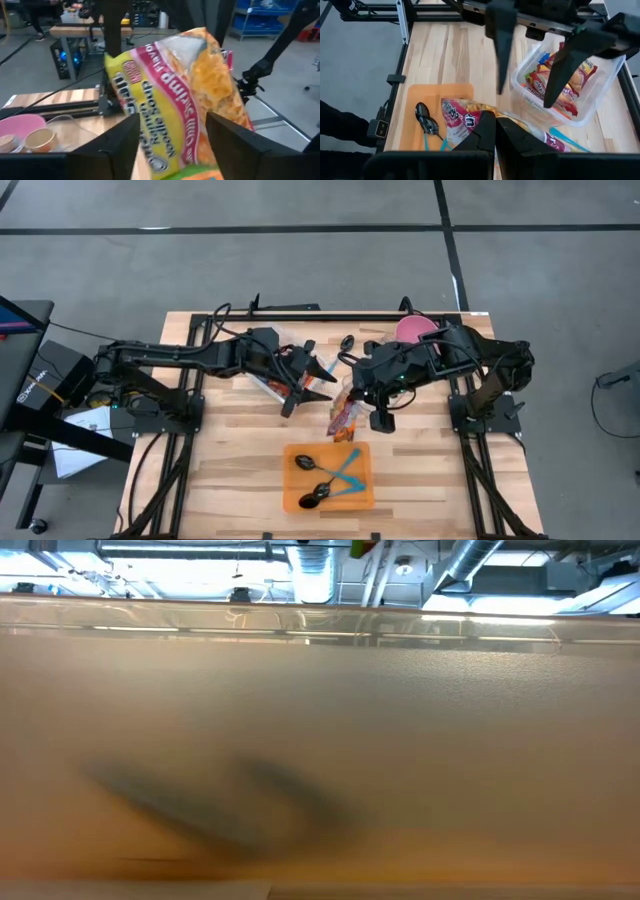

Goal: Pick & Place Food Item
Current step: Put the green noodle pack into the transparent container

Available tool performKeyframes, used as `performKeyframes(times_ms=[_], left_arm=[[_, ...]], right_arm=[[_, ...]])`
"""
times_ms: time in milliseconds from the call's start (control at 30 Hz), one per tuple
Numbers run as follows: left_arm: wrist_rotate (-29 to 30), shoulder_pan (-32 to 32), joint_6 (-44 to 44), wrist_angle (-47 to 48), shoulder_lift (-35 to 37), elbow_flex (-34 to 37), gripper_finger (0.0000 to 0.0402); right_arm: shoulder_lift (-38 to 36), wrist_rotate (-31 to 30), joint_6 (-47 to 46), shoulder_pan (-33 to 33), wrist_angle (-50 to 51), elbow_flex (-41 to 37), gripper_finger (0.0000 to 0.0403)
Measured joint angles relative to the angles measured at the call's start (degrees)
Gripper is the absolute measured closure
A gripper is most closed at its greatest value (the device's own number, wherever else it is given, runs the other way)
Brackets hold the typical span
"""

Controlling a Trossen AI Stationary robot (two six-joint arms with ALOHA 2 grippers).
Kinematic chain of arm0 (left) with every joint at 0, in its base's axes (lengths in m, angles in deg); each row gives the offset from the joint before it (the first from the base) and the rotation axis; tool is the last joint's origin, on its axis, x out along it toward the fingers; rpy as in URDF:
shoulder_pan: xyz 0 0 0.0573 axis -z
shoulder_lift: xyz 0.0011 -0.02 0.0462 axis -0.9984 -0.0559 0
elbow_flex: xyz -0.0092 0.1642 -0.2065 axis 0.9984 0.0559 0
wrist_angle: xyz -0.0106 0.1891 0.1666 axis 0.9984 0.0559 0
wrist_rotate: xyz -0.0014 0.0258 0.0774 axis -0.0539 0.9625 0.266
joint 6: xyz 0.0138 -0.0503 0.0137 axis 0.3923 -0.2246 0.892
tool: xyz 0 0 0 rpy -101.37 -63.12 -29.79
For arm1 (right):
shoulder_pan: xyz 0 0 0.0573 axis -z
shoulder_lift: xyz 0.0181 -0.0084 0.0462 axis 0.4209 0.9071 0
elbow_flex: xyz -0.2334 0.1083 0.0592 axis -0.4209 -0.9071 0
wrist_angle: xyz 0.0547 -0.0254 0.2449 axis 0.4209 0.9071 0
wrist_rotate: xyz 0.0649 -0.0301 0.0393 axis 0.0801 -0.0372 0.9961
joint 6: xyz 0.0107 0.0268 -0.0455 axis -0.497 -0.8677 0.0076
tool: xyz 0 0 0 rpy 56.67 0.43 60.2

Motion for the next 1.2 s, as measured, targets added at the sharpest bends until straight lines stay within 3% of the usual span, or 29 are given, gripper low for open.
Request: performKeyframes(times_ms=[133, 267, 833, 1200], left_arm=[[-0.5, 0.0, 0.0, -0.8, -0.6, 0.0, 0.0161], [-0.5, 0.1, 0.1, -1.4, -0.6, 0.0, 0.0172], [-2.8, 0.1, 0.2, -3.7, -0.6, 0.0, 0.0390], [-2.9, -0.3, 1.5, -3.5, -0.6, 0.0, 0.0401]], right_arm=[[0.0, 0.0, 0.4, 0.7, -1.4, 0.0, 0.0403], [0.0, 0.2, 0.4, 1.6, -2.6, 0.0, 0.0403], [0.0, 0.4, 1.2, 2.2, -5.6, 0.0, 0.0403], [0.0, 0.4, 1.2, 2.1, -5.5, 0.0, 0.0403]])
